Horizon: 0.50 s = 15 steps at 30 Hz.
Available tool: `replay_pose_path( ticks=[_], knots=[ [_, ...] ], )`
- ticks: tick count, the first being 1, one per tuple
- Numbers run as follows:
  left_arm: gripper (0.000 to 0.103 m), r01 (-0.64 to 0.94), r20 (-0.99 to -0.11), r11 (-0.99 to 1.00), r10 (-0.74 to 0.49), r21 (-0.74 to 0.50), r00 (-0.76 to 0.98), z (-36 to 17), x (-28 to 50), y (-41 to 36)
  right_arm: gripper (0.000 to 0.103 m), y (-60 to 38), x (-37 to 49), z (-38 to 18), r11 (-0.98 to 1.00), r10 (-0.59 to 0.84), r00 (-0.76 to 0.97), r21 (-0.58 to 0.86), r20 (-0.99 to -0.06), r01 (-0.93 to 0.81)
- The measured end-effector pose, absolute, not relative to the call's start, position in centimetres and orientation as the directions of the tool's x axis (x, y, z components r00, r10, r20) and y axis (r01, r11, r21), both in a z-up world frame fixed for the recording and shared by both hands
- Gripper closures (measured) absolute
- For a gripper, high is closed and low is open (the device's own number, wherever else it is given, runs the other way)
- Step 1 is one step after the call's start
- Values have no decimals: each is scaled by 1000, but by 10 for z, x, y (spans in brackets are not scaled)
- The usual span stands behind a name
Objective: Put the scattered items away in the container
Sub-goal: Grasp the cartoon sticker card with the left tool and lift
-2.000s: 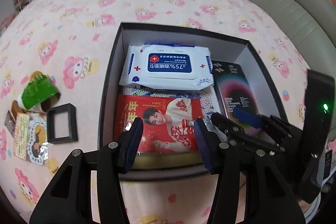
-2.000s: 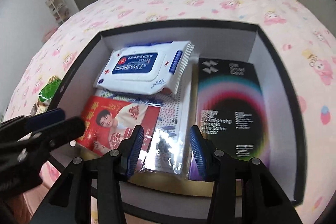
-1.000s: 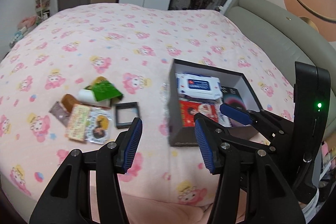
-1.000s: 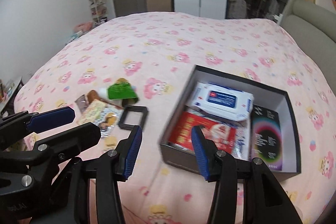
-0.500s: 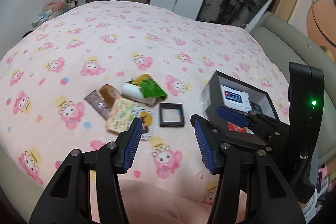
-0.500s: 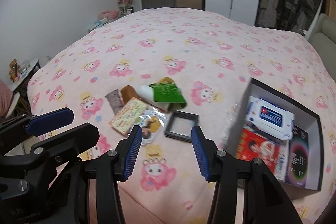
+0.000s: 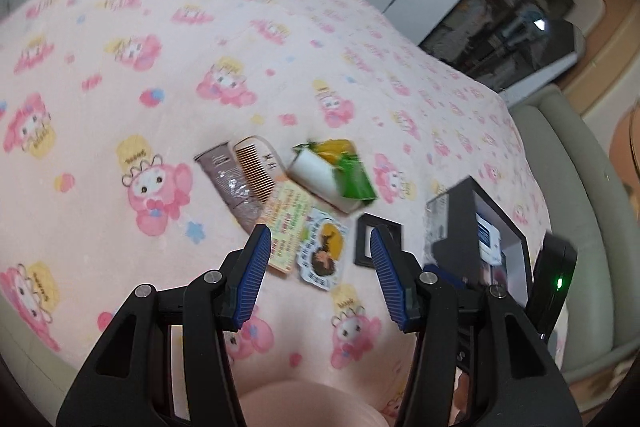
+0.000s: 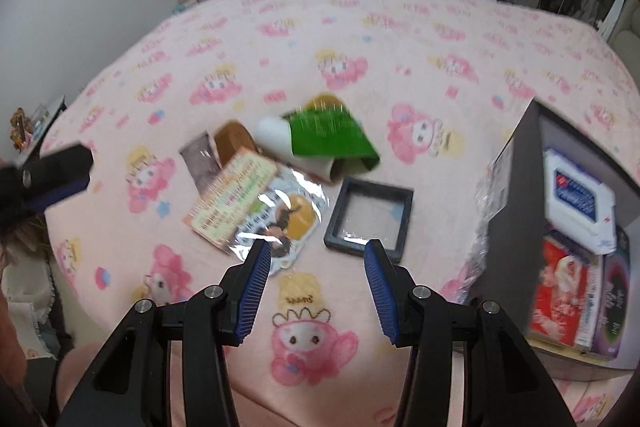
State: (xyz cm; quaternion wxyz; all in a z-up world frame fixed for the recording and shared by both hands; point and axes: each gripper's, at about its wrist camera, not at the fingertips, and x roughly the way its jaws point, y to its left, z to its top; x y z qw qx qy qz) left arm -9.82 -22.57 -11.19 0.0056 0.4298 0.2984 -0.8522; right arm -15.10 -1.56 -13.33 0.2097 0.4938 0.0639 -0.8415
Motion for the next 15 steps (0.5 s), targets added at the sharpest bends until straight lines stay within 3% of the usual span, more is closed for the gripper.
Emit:
replay_pose_path(
  ticks=[7,13,15],
  knots=[
    [54,391,-809,-743,341,-544,-479,-179,-145,-239,58,-21,-168,-186,-902,-296,-282,170,-913,398],
    [54,448,-806,-671,464,-591,-368,-221,-166,-241,58,-27,-177,-211,-896,-323,-217,223,-921,384],
    [69,456,-795,-651,493,-606,-353,-230,-168,-242,58,-28,-180,-214,-894,-339,-218,241,-915,378]
  ],
)
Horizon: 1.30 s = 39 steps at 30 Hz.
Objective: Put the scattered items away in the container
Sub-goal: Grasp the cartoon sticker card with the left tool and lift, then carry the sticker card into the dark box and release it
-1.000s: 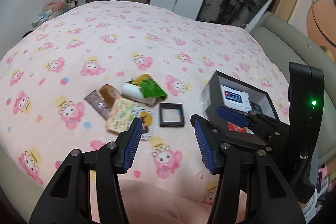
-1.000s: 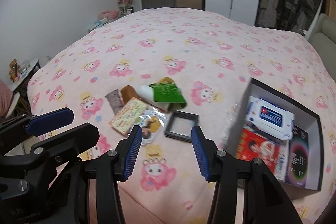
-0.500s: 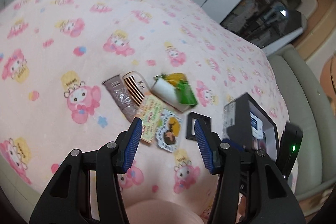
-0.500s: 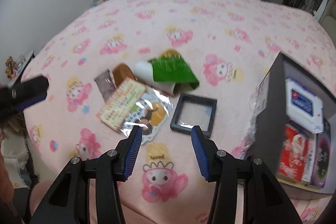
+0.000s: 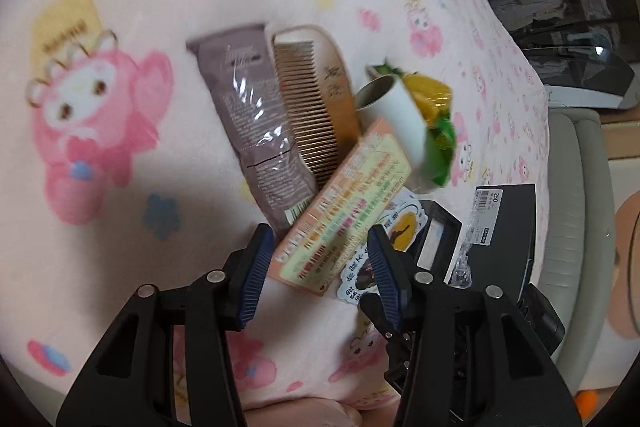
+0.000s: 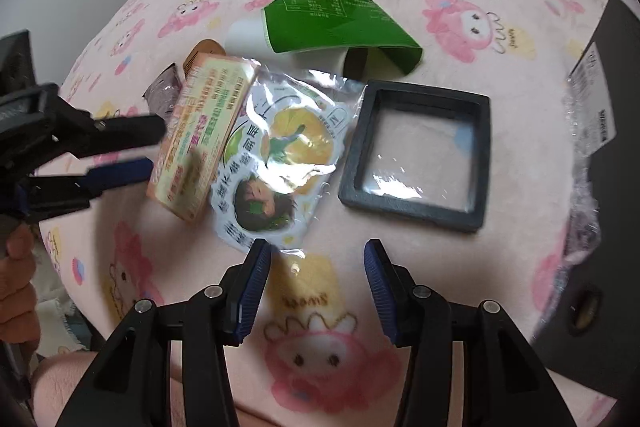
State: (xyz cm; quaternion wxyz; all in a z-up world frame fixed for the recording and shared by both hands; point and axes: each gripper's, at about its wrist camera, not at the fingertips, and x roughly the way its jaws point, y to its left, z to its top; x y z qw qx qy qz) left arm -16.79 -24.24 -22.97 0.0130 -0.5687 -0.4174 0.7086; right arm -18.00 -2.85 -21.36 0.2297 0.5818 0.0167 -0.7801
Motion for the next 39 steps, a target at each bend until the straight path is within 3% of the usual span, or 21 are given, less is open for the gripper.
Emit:
replay_pose_path(
  ticks=[2,5,11,15,19,22,24,26,39],
  knots=[
    [81,460,-785,-637,517,-619,-342,-236,-168,-242,58,-32,-183,-212,-884,-373,-217,274,-902,378],
    [88,456,-787,-641,508,-617,-350,-231,-164,-242,56,-39,-185,-208,-865,-410,-208,306,-888,396],
    [87,435,-828,-706,452,-559,-331,-218,-159,-237,57,-37,-168,-190,-821,-477,-194,356,-857,447],
    [72,408,-872,-773,398,-486,-284,-218,-170,-232,57,-32,-173,-196,-847,-438,-205,326,-875,420],
    [71,376,-891,-811,370,-448,-263,-220,-179,-224,56,-33,-190,-213,-851,-449,-181,356,-875,387],
    [78,360,-898,-828,352,-430,-263,-216,-177,-220,56,-36,-190,-214,-852,-441,-192,343,-876,395],
    [90,356,-888,-820,364,-449,-280,-210,-172,-222,63,-33,-185,-206,-846,-451,-211,340,-867,410],
    [94,348,-868,-802,397,-486,-297,-201,-166,-221,69,-29,-181,-198,-836,-468,-219,348,-856,424],
    [96,235,-833,-820,429,-522,-351,-151,-130,-169,77,4,-138,-139,-811,-520,-294,356,-802,464]
  ],
)
